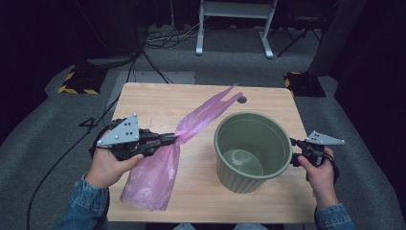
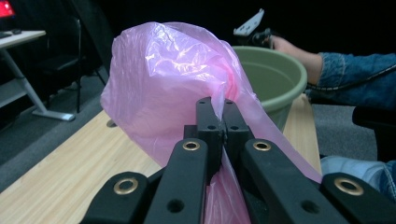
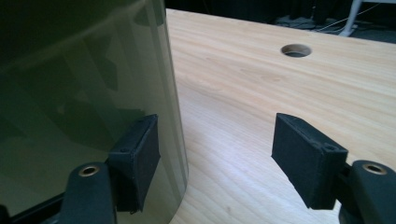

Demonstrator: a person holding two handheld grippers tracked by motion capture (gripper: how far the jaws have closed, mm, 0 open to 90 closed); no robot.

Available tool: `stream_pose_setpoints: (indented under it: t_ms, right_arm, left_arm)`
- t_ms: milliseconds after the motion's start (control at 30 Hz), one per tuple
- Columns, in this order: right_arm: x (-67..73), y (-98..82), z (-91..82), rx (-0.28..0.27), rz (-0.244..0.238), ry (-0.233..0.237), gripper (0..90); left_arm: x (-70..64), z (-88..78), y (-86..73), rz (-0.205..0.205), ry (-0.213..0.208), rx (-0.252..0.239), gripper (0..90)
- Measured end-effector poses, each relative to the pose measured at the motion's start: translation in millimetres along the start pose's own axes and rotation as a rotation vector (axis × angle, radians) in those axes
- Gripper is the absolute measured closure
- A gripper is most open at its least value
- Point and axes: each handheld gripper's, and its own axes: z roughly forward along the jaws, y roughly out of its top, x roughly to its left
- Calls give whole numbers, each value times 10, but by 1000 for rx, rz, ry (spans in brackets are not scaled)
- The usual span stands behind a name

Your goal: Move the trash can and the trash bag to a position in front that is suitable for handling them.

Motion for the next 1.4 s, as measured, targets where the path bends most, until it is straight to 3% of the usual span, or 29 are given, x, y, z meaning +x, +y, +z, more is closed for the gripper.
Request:
stream_pose_setpoints:
  t_ms: [133, 300, 367, 667, 967, 1067, 1133, 1200, 1400]
  right_arm:
    - [50, -20, 61, 10, 3, 19, 317]
    - [130, -49, 176, 42, 35, 68, 317]
    - [169, -46, 203, 44, 39, 82, 317]
    - [348, 43, 282, 93, -12, 144, 315]
    - [344, 557, -31, 26, -89, 61, 298]
    - [374, 820, -182, -8, -131, 20, 296]
    - [383, 888, -216, -21, -141, 14, 296]
    - [425, 1095, -298, -58, -164, 0, 296]
    - [546, 1423, -341, -107, -204, 2, 296]
  left_arm:
    - [8, 5, 33, 3, -16, -14, 894]
    - [67, 19, 59, -21, -81, -60, 894]
    - [75, 21, 62, -21, -89, -66, 894]
    - [54, 99, 113, 1, -157, -65, 894]
    - [-56, 36, 191, 36, -190, -75, 894]
    - [-99, 17, 220, 49, -204, -72, 894]
    - [-137, 8, 247, 59, -216, -71, 894]
    - [-180, 1, 271, 73, -230, -66, 894]
    - [-244, 7, 247, 64, -238, -62, 894]
